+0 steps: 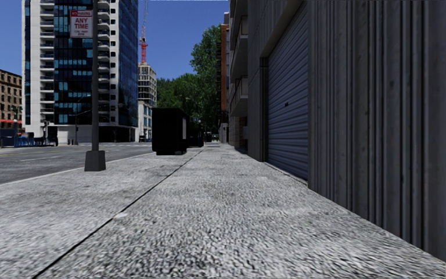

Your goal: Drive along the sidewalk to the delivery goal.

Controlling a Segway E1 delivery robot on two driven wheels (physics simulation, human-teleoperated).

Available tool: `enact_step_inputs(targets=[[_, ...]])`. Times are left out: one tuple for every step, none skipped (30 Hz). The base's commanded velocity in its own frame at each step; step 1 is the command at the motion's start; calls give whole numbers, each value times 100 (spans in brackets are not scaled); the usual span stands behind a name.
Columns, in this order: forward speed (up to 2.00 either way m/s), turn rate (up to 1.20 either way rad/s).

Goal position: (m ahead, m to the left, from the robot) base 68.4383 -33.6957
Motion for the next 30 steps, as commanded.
enact_step_inputs(targets=[[200, 0], [200, 0], [200, 0], [200, 0], [200, 0], [200, 0], [200, 0], [200, 0], [200, 0], [200, 0], [200, 0], [200, 0], [200, 0], [200, 0], [200, 0], [200, 0], [200, 0], [200, 0], [200, 0], [200, 0], [200, 0], [200, 0], [200, 0], [200, 0], [200, 0], [200, 0], [200, 0], [200, 0], [200, 0], [200, 0]])
